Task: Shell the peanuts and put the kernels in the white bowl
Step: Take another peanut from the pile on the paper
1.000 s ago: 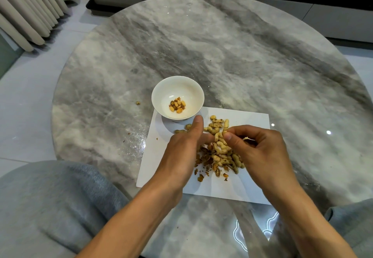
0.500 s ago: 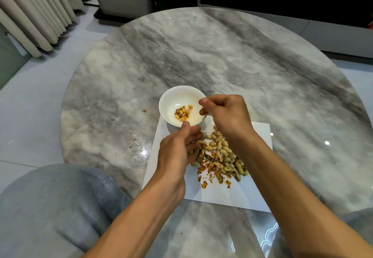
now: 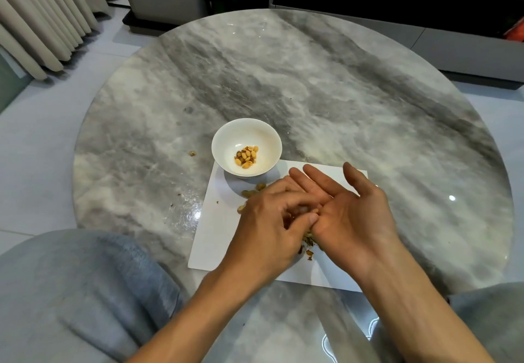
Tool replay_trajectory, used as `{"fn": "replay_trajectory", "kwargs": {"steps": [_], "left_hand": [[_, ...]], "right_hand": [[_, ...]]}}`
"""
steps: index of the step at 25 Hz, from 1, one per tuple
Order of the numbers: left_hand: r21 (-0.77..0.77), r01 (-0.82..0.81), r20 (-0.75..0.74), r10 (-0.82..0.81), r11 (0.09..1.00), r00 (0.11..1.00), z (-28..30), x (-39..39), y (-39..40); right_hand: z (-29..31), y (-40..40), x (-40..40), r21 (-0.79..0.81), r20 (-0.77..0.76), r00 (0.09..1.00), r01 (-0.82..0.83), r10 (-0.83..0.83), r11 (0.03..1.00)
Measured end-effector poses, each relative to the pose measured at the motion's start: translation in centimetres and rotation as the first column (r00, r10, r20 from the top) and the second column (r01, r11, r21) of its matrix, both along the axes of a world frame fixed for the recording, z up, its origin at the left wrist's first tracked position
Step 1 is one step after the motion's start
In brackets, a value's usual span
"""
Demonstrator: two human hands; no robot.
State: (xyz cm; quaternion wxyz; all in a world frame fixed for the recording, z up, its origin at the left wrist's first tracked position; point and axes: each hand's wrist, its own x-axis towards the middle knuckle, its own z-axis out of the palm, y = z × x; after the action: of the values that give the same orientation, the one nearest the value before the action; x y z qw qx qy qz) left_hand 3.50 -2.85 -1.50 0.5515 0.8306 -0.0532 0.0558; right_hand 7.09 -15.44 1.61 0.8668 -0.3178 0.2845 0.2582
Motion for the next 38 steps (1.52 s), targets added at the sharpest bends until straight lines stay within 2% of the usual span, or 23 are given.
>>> {"fn": "replay_trajectory", "kwargs": {"steps": [3,9,11,15,20,25,28,31,33,38], "left_hand": [[0.079,0.147,0.074,-0.152,0.986,0.986,-0.6,0.6,0.9],[0.085,0.323,0.147,-0.333,0.942,0.931,-0.2,1.6,2.2],[0.081,0.338,0.158,-0.347,0.938,0.925,0.1,1.6,2.4],[0.073,0.366,0.051,-0.37,0.928,0.928,0.7,1.4,2.3],[0.097,0.392,0.061,-0.399,0.915,0.915,0.4,1.4,2.4],[0.03,0.313,0.065,-0.315,0.949,0.947,0.7,1.5,2.3],[-0.077,0.205,0.018,-0.204,0.976,0.979,0.3,1.2,1.9],[-0.123,0.122,-0.024,-0.126,0.985,0.992,0.2,0.8,1.4],[-0.145,0.088,-0.04,-0.095,0.985,0.995,0.1,0.8,1.1],[-0.079,0.037,-0.065,-0.042,0.996,0.997,-0.2,0.6,1.1]], "right_hand": [[0.3,-0.3,-0.4,0.082,0.016,1.0,-0.022,0.021,0.996],[1.2,-1.3,-0.7,0.174,0.033,0.999,-0.009,0.003,0.985],[1.4,-1.3,-1.0,0.18,0.033,0.999,-0.007,0.001,0.984],[1.7,-1.3,-1.1,0.18,0.034,0.999,0.007,-0.013,0.984],[1.6,-1.0,-1.3,0.191,0.039,0.999,0.012,-0.019,0.982],[2.1,-0.9,-1.3,0.26,0.058,0.996,0.056,-0.074,0.964],[1.7,-1.0,-1.8,0.189,0.031,0.997,0.065,-0.072,0.98],[0.7,-1.4,-3.2,-0.054,0.034,0.997,-0.063,0.065,0.997],[0.1,-1.4,-3.8,-0.154,0.018,0.99,-0.136,0.14,0.979],[-0.3,-0.6,-3.9,-0.251,0.037,0.976,-0.199,0.215,0.947]]}}
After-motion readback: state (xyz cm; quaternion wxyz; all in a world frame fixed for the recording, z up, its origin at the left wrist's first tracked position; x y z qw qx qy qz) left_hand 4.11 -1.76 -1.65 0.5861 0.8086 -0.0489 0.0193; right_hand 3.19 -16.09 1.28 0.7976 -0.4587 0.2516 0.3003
